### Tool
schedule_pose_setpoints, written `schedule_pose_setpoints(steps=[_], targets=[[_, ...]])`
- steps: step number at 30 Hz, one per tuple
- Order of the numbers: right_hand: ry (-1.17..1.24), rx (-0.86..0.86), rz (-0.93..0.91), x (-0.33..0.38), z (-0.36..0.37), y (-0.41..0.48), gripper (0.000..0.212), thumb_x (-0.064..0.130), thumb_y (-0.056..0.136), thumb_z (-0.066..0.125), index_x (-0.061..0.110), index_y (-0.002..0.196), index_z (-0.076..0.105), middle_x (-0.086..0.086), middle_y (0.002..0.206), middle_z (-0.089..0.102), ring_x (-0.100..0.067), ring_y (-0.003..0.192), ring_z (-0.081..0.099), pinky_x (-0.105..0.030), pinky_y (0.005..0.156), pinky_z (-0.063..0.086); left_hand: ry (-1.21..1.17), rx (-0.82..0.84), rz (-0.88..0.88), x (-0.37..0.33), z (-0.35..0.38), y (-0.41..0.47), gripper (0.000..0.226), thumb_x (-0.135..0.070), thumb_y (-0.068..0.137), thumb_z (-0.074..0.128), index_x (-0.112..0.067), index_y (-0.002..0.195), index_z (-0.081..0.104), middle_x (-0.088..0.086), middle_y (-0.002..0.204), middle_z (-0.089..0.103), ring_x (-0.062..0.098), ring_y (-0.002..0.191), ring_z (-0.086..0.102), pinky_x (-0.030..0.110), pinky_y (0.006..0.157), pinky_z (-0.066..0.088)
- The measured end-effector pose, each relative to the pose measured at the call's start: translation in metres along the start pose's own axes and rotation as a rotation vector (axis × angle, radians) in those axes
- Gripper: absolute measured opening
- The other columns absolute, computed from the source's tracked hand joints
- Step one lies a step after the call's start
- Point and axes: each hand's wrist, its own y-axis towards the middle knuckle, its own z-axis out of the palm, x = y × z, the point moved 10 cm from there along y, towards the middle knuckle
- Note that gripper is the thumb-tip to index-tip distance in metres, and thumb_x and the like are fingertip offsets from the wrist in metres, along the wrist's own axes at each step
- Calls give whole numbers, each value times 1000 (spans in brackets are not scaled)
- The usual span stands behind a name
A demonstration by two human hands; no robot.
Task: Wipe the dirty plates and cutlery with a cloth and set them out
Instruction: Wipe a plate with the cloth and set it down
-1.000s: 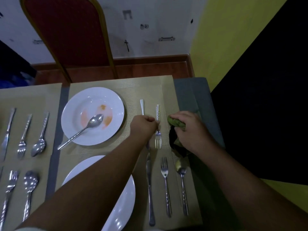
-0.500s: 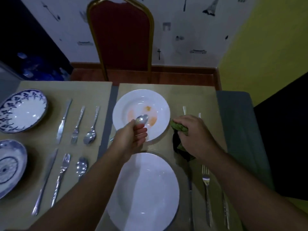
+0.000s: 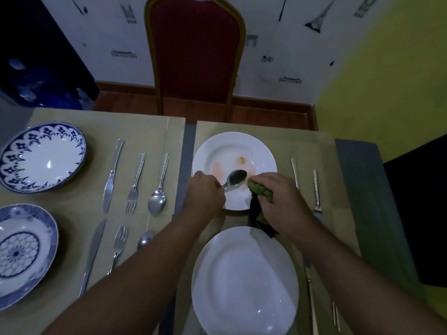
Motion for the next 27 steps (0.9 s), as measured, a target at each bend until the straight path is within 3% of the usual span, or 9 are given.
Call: schedule_pose_setpoints(steps=[3,6,9,12,15,18,21,25,27], targets=[[-59,-21,-48,16,4,1,48,-4,76,59,17,119,67,1,121,64,-25,112,53,-37,98,43,-321,183,-56,6,7,-9,17,-20,93,62,-14,90,77,3,84,73,17,76,67,22,61,45],[-209,101,-246,49,28,7,41,1,75,55,19,110,67,5,116,64,-25,106,55,-41,86,47,-651,349,-181,12,13,-27,17,-17,95,63,-15,87,77,5,74,73,11,57,64,21,52,47],[-332,150,-339,57,44,12,36,6,79,59,18,112,67,4,120,65,-27,106,55,-40,84,47,-771,381,-229,19,7,-36,16,-16,96,63,-13,92,79,2,70,71,7,53,60,20,50,46],[-425,208,-313,49,55,26,35,29,82,48,21,110,67,6,118,65,-25,104,53,-35,82,44,-847,403,-331,33,7,-41,17,-15,97,63,-10,92,78,4,74,72,8,55,58,18,47,44],[-433,153,-148,22,48,42,42,12,62,57,21,103,66,2,111,66,-32,101,56,-31,79,41,-964,466,-439,40,13,-47,16,-9,96,60,-4,94,75,9,82,74,11,56,57,22,47,42],[-311,-16,-37,17,21,39,48,0,73,57,16,117,67,-2,121,65,-32,111,53,-47,90,47,-930,435,-417,47,10,-46,14,-9,94,63,-8,101,76,9,85,76,12,64,62,20,50,46],[-224,-73,-172,60,11,22,44,-1,77,58,15,117,67,-1,121,64,-32,110,53,-48,90,47,-817,349,-305,45,1,-42,17,-13,90,70,-14,106,75,5,84,72,11,61,60,14,45,43],[-336,94,-404,89,45,1,39,3,80,65,15,118,67,-1,123,64,-29,111,54,-44,90,46,-679,291,-152,30,-4,-39,21,-8,91,65,-14,107,77,5,98,76,21,89,69,33,81,57],[-381,138,-399,80,54,1,40,5,79,67,18,117,67,2,123,64,-28,112,53,-43,88,47,-641,270,-98,26,-6,-42,22,-5,93,62,-12,106,78,5,98,76,22,91,69,35,85,57]])
